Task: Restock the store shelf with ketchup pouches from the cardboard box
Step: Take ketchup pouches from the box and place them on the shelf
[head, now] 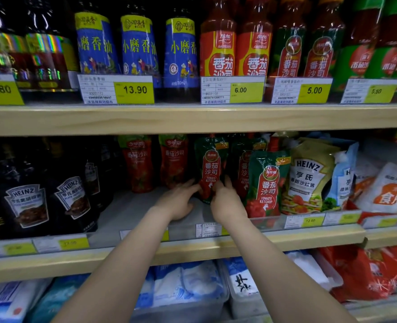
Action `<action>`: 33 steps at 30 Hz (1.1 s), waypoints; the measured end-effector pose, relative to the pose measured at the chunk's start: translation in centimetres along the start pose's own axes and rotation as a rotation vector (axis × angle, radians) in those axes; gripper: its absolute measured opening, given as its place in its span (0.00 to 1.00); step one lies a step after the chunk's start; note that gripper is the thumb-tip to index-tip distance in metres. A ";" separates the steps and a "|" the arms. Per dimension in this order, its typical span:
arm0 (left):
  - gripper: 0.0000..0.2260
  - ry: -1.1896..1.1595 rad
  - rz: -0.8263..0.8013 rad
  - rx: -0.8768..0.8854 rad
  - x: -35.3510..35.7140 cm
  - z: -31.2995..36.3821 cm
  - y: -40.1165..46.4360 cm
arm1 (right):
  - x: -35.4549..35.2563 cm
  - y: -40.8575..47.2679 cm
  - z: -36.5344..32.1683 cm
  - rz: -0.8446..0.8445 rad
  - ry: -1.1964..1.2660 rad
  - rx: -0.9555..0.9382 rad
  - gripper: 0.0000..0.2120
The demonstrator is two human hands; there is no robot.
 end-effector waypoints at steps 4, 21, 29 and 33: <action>0.13 -0.127 0.096 -0.016 -1.0 0.5 -2.0 | -0.8 -1.1 -0.4 0.052 0.019 -0.058 0.21; 0.16 -0.108 0.377 -0.173 16.0 2.5 -32.8 | 8.3 -22.2 9.1 -0.314 0.103 -0.411 0.17; 0.24 -0.061 0.146 -0.393 21.1 2.4 -38.0 | 17.1 -27.7 14.7 -0.666 0.034 -0.360 0.17; 0.25 0.006 0.087 -0.398 21.6 2.4 -38.0 | 19.4 -29.0 18.5 -0.741 -0.004 -0.197 0.16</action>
Point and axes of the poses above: each hand's wrist, its own y-axis towards the middle knuckle, its own x-axis out of the palm, z = x × y, the point moved 4 cm from there along y, towards the middle knuckle, and after that the axes turned 3 degrees about x, right-handed, at the moved point
